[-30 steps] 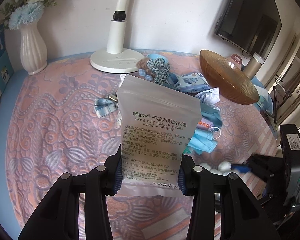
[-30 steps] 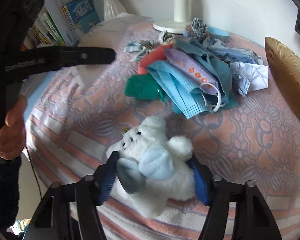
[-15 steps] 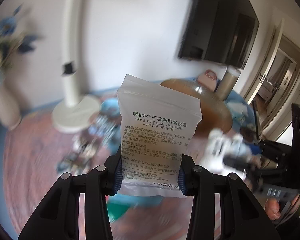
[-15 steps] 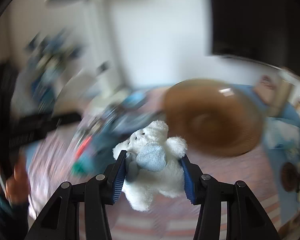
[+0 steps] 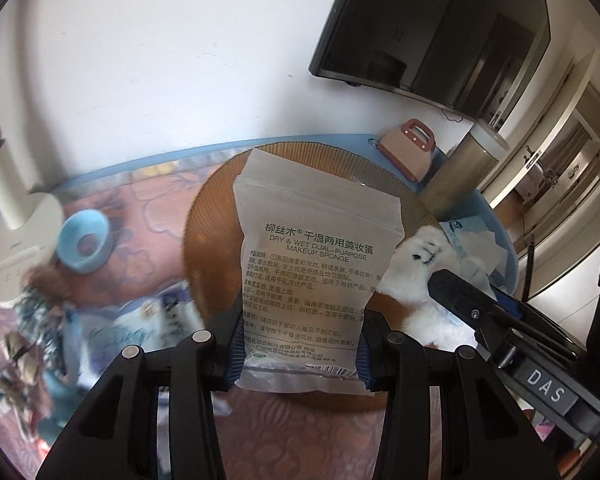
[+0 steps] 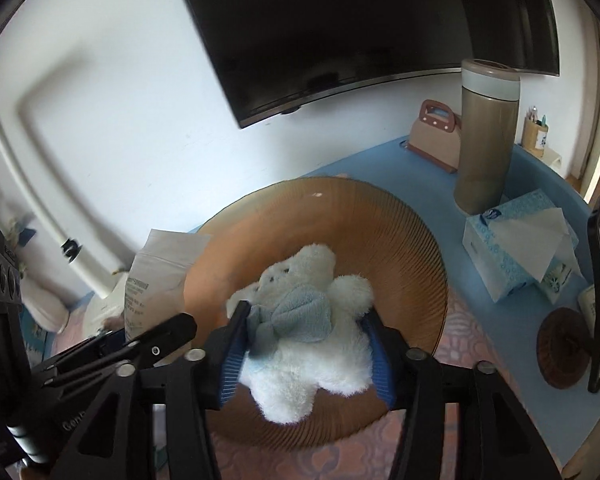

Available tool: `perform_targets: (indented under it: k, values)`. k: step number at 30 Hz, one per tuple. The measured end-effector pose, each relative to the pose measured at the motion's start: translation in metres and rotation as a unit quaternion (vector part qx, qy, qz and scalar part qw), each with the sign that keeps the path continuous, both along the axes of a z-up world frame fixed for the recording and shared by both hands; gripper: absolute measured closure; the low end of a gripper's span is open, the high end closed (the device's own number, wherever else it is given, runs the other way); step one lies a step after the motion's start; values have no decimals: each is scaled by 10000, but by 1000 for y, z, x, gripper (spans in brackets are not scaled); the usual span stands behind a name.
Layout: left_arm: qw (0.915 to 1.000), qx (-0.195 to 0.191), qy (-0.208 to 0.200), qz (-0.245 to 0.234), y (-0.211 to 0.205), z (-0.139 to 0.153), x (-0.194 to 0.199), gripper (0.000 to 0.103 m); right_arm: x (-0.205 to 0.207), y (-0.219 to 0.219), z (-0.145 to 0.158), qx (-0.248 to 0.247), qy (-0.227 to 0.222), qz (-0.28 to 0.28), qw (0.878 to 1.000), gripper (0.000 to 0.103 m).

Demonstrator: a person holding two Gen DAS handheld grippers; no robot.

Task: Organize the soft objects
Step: 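Carry both items to the amber bowl and open both tools to drop them, then grasp the plaid scrunchie with left tool while right tool grasps teal cloth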

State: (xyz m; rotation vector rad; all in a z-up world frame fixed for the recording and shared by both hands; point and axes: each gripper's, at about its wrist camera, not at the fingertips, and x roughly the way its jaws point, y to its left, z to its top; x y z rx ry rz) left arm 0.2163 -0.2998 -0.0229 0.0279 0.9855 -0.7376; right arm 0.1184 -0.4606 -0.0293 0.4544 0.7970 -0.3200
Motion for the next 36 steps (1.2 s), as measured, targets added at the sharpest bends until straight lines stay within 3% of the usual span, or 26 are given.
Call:
perform_targets:
  k: [3, 11, 17, 21, 25, 29, 36]
  values:
    - [9997, 187, -148, 40, -12, -2, 5, 31, -2, -8, 2, -148, -37, -125, 9998, 37]
    - [9994, -110, -277, 177, 21, 21, -8, 24, -31, 15, 31, -488, -269, 171, 9983, 37]
    - [9952, -345, -794, 462, 92, 66, -46, 18, -52, 76, 59, -739, -546, 828, 9923, 29]
    - [9884, -350, -1254, 780, 153, 96, -76, 0, -62, 117, 67, -754, -688, 1250, 9869, 26]
    - [9785, -276, -1575, 1307, 216, 112, -99, 1, -70, 156, 63, -820, -780, 1606, 9805, 20]
    - [9706, -184, -1612, 1778, 264, 99, -109, 1, -70, 185, 42, -688, -653, 1955, 9761, 20]
    - [9672, 128, -1092, 2290, 313, 40, -105, 1, -64, 202, -1, -382, -90, 2108, 9767, 20]
